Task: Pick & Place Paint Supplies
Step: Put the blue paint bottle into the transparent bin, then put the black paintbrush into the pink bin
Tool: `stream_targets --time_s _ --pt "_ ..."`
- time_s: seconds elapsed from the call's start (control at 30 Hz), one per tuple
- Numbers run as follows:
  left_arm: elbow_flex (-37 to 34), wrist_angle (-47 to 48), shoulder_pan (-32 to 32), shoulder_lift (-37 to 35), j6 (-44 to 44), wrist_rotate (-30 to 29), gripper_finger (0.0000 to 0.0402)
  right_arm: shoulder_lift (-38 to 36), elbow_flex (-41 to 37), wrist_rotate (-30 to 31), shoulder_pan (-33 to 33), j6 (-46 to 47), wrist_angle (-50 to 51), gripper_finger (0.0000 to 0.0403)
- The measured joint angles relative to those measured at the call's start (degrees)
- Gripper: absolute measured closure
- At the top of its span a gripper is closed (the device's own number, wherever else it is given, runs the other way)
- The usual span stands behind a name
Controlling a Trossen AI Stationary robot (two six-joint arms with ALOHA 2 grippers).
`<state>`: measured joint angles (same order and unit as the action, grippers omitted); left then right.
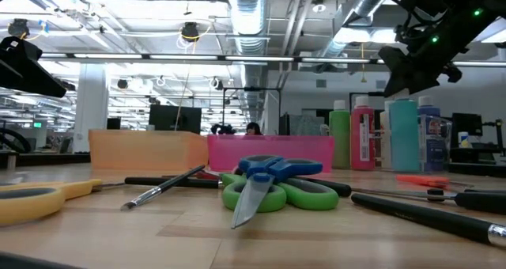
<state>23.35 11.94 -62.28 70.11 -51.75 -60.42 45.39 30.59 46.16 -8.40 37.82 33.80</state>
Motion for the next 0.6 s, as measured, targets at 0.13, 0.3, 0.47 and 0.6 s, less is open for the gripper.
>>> stream_targets --time_s 0.13,0.3,0.47,0.6 --pt "0.0 -0.1 0.0 0.0 -0.2 -0.4 0.0092 0.0 0.0 -1.4 0.0 -0.6 0.0 0.0211" --pt "0.0 -0.7 0.0 0.0 -0.2 -3.6 0.0092 -0.1 1.7 -1.3 0.0 -2.1 0.1 0.016" --pt "0.0 -0.8 0.0 -1.7 0.5 -6.2 0.0092 -0.1 7.0 -1.3 1.0 -6.8 0.0 0.0155" --pt "0.0 -0.4 0.0 -6.6 1.9 -8.6 0.0092 -0.1 11.7 -1.3 1.8 -11.5 0.0 0.0158"
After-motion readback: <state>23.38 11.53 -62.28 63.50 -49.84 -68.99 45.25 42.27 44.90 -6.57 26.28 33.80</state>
